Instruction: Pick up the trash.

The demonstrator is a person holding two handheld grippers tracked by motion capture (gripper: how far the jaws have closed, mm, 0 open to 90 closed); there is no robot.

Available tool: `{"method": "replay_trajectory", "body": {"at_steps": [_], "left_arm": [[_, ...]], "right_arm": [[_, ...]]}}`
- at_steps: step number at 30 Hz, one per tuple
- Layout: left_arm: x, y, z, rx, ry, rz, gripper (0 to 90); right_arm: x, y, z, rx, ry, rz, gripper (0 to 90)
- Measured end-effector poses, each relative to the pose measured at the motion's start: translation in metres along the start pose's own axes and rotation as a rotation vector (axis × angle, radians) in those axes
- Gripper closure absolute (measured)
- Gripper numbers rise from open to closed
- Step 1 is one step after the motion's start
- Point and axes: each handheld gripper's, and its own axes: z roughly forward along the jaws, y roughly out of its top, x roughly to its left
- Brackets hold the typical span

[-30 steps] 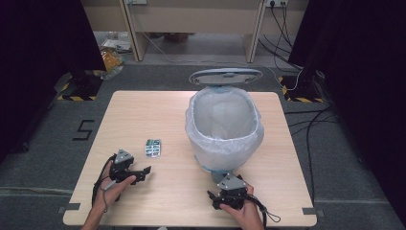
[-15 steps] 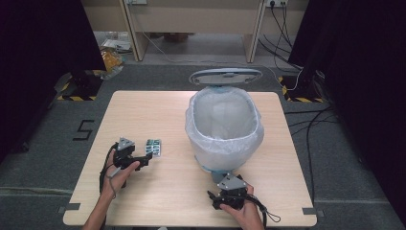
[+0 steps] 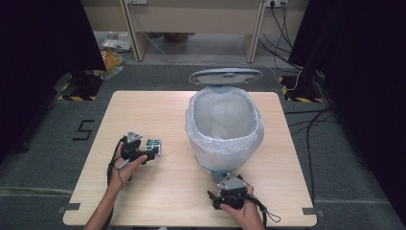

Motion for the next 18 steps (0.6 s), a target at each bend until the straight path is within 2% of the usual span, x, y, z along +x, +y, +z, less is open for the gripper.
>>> {"method": "replay_trajectory", "body": {"at_steps": [6, 8, 10, 14, 18], "left_arm": [[-0.002, 0.002, 0.009, 0.004, 0.004, -0.009, 14.9], [-0.002, 0.002, 0.015, 0.006, 0.002, -0.027, 14.9], [-0.002, 0.002, 0.02, 0.016, 0.006, -0.023, 15.0], [-0.001, 0.004, 0.022, 0.008, 0.008, -0.024, 15.3], [0.0, 0.004, 0.023, 0.02, 0.016, -0.022, 16.1]], "right_arm": [[0.0, 0.0, 0.0, 0.001, 0.001, 0.0, 18.4], [0.0, 0.0, 0.0, 0.001, 0.002, 0.003, 18.4], [0.0, 0.0, 0.0, 0.001, 0.002, -0.001, 18.4], [0.0, 0.0, 0.0, 0.002, 0.0, -0.003, 18.4], [0.001, 0.0, 0.0, 0.002, -0.003, -0.003, 18.4]]}}
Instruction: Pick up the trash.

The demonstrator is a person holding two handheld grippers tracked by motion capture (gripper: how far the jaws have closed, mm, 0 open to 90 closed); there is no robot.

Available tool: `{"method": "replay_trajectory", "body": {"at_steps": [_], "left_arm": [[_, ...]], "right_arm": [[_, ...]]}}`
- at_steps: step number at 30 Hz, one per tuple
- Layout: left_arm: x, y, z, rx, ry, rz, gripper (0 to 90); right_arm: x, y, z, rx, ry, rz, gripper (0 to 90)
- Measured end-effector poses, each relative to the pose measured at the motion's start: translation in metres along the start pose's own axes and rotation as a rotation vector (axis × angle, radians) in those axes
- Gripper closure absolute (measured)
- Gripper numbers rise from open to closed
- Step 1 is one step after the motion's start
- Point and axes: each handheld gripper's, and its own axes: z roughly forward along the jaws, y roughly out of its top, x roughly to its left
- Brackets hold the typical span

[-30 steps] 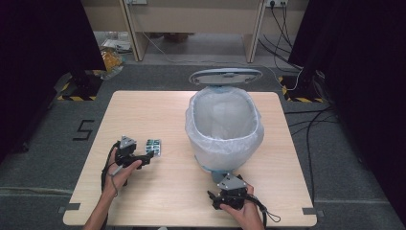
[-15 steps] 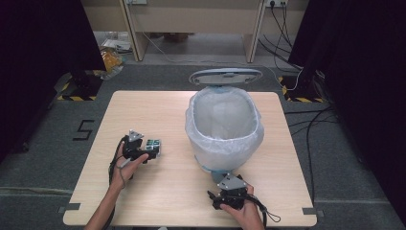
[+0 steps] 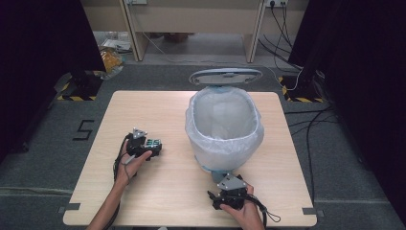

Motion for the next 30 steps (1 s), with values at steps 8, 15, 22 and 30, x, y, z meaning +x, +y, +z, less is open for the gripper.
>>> {"method": "replay_trajectory", "body": {"at_steps": [8, 15, 22, 30], "left_arm": [[-0.003, -0.001, -0.001, 0.012, 0.006, 0.024, 24.6], [0.0, -0.002, -0.003, 0.005, 0.012, 0.044, 33.9], [0.002, -0.003, -0.004, 0.007, -0.002, 0.052, 34.0], [-0.003, -0.001, -0.011, 0.06, -0.009, 0.098, 33.1]], "right_arm": [[0.0, 0.0, 0.0, 0.001, 0.0, -0.004, 18.4], [0.0, 0.0, 0.0, 0.001, -0.002, -0.008, 18.4], [0.0, 0.0, 0.0, 0.001, -0.001, -0.007, 18.4], [0.0, 0.0, 0.0, 0.001, -0.003, -0.01, 18.4]]}}
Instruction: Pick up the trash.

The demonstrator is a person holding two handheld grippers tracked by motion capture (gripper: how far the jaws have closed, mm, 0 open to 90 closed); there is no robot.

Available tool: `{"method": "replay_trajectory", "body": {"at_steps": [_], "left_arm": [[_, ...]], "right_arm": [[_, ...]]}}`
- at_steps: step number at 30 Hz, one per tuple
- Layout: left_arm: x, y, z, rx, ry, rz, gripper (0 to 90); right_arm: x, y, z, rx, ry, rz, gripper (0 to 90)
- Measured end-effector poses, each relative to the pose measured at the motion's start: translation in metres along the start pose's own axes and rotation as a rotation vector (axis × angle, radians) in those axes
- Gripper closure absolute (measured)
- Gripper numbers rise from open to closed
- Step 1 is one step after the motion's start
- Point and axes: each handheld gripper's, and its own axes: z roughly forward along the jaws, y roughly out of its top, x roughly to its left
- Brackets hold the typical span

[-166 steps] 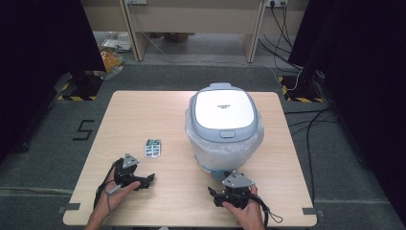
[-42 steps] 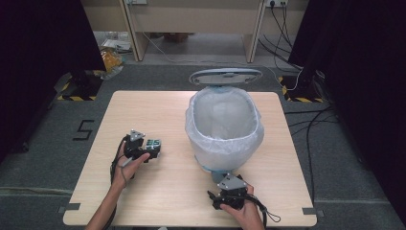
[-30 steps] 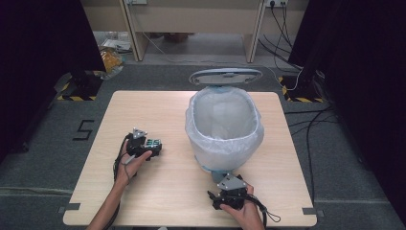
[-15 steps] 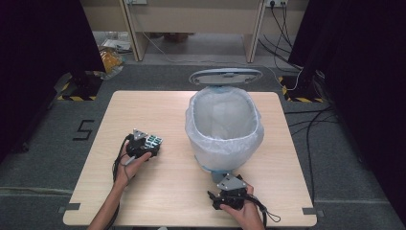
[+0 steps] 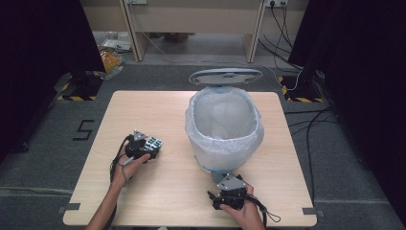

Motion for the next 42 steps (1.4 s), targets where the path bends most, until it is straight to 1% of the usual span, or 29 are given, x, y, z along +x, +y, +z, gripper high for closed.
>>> {"method": "replay_trajectory", "body": {"at_steps": [2, 3, 5, 7, 8, 9, 10, 11, 16, 18, 21, 29, 32, 34, 36, 37, 38, 39, 42], "left_arm": [[-0.001, 0.002, 0.001, -0.003, 0.017, 0.015, 27.8], [-0.001, 0.002, 0.002, -0.008, 0.02, 0.016, 25.8], [-0.002, 0.004, 0.005, -0.014, 0.025, 0.022, 24.4], [-0.001, 0.004, 0.008, -0.003, 0.028, 0.027, 24.4], [-0.001, 0.004, 0.01, -0.015, 0.019, 0.007, 24.4], [0.0, 0.004, 0.01, -0.017, 0.004, -0.007, 27.4], [0.0, 0.004, 0.01, -0.023, 0.003, -0.009, 31.7], [0.001, 0.004, 0.009, -0.024, 0.012, 0.001, 33.5], [0.001, 0.003, 0.007, -0.026, 0.001, 0.004, 34.0], [0.002, 0.004, 0.004, -0.03, -0.011, -0.003, 34.0], [0.001, 0.007, 0.0, -0.036, -0.021, 0.003, 34.0], [0.002, 0.016, -0.019, -0.085, -0.049, -0.011, 34.0], [0.001, 0.017, -0.022, -0.096, -0.058, -0.015, 33.9], [0.0, 0.017, -0.024, -0.101, -0.063, -0.017, 34.0], [-0.001, 0.018, -0.025, -0.109, -0.068, -0.015, 34.0], [-0.001, 0.018, -0.027, -0.114, -0.079, -0.018, 34.0], [-0.002, 0.019, -0.028, -0.126, -0.098, -0.022, 34.0], [-0.003, 0.021, -0.03, -0.136, -0.109, -0.026, 34.0], [-0.007, 0.025, -0.039, -0.164, -0.11, -0.01, 34.0]], "right_arm": [[0.0, 0.0, 0.0, 0.0, 0.001, 0.0, 18.4], [0.0, 0.0, 0.0, 0.0, 0.001, 0.0, 18.4], [0.0, 0.0, 0.0, 0.0, 0.0, 0.0, 18.4], [0.0, 0.0, 0.0, 0.0, -0.001, -0.001, 18.4], [0.0, 0.0, 0.0, 0.0, -0.001, -0.001, 18.4], [0.0, 0.0, 0.0, 0.0, -0.001, -0.002, 18.4], [0.0, 0.0, 0.0, -0.002, -0.001, -0.001, 18.4], [0.0, 0.0, 0.0, 0.0, -0.001, -0.001, 18.4], [0.0, 0.0, 0.0, 0.0, 0.001, 0.0, 18.4], [0.0, 0.0, 0.0, 0.0, 0.002, 0.001, 18.4], [-0.001, 0.0, 0.0, -0.001, 0.004, -0.001, 18.4], [-0.001, 0.0, 0.0, -0.001, 0.006, -0.002, 18.4], [-0.001, 0.0, 0.0, -0.001, 0.007, 0.0, 18.4], [-0.002, 0.0, 0.0, -0.002, 0.009, -0.008, 18.4], [-0.001, 0.0, 0.0, 0.0, 0.009, -0.003, 18.4], [-0.002, 0.0, 0.0, 0.0, 0.01, -0.002, 18.4], [-0.002, 0.0, 0.0, 0.0, 0.01, -0.003, 18.4], [-0.002, 0.0, 0.0, -0.001, 0.01, -0.003, 18.4], [-0.002, 0.0, 0.0, 0.0, 0.01, -0.003, 18.4]]}}
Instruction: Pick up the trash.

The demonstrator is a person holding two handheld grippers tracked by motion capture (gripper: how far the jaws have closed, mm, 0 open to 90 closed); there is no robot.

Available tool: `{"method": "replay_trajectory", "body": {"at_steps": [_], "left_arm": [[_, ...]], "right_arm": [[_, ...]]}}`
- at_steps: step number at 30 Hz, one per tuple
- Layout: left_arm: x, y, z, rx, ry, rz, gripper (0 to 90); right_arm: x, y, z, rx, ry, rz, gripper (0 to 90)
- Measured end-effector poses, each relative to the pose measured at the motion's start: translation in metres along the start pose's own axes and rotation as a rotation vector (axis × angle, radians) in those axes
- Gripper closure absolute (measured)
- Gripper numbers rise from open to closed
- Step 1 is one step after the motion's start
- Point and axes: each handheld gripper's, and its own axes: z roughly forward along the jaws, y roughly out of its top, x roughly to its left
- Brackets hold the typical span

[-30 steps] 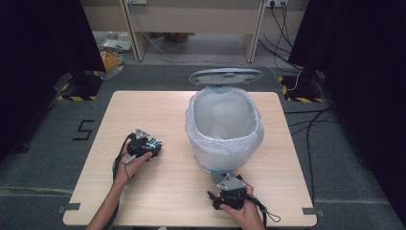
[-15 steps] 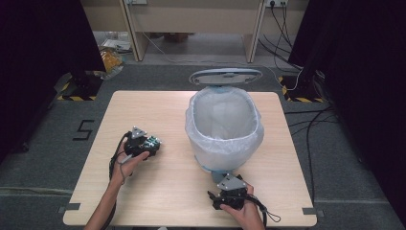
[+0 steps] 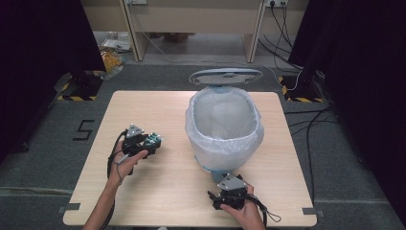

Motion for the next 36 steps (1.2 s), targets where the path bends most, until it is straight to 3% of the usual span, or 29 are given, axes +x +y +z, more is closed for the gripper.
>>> {"method": "replay_trajectory", "body": {"at_steps": [5, 8, 14, 36], "left_arm": [[-0.006, 0.009, -0.012, -0.045, -0.013, 0.018, 34.0], [-0.01, 0.013, -0.019, -0.069, -0.052, 0.005, 34.0], [-0.02, 0.022, -0.034, -0.104, -0.083, 0.023, 34.0], [-0.038, 0.034, -0.062, -0.179, -0.096, 0.075, 34.0]], "right_arm": [[0.0, 0.0, 0.0, -0.001, -0.002, 0.0, 18.4], [0.001, 0.0, 0.0, 0.0, -0.002, 0.003, 18.4], [0.0, 0.0, 0.0, -0.001, -0.001, 0.002, 18.4], [0.001, 0.0, 0.0, 0.0, -0.003, -0.004, 18.4]]}}
